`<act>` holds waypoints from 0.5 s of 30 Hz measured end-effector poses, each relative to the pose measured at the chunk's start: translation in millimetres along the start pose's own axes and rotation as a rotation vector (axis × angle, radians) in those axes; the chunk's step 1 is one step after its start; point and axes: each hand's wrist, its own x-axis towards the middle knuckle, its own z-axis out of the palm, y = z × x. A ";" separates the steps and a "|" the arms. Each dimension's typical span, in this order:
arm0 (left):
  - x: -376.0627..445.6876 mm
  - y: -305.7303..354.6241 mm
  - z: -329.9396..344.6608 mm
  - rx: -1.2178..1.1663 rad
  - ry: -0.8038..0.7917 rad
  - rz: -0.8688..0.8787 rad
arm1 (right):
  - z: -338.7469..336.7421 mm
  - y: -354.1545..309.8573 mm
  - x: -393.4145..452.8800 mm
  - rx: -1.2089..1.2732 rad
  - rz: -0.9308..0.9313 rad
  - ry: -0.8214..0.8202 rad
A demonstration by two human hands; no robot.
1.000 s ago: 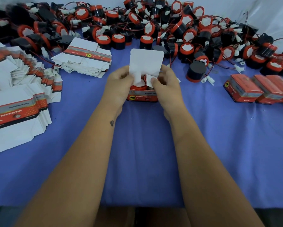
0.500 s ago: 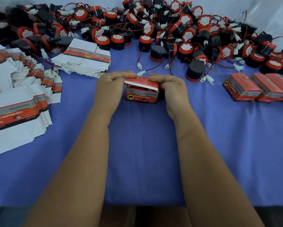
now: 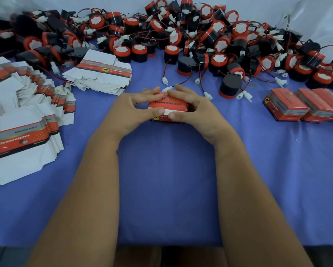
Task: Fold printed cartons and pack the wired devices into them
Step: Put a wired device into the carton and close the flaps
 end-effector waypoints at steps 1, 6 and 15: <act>1.0 -0.4 0.7 0.000 0.015 0.013 | 1.9 -0.4 -0.3 -0.041 -0.014 0.038; 6.2 -2.2 9.8 0.040 0.136 0.084 | 9.1 -0.1 -0.1 -0.177 -0.061 0.150; 8.6 -1.2 18.4 -0.067 0.230 0.129 | 15.0 -0.1 2.4 -0.189 -0.121 0.234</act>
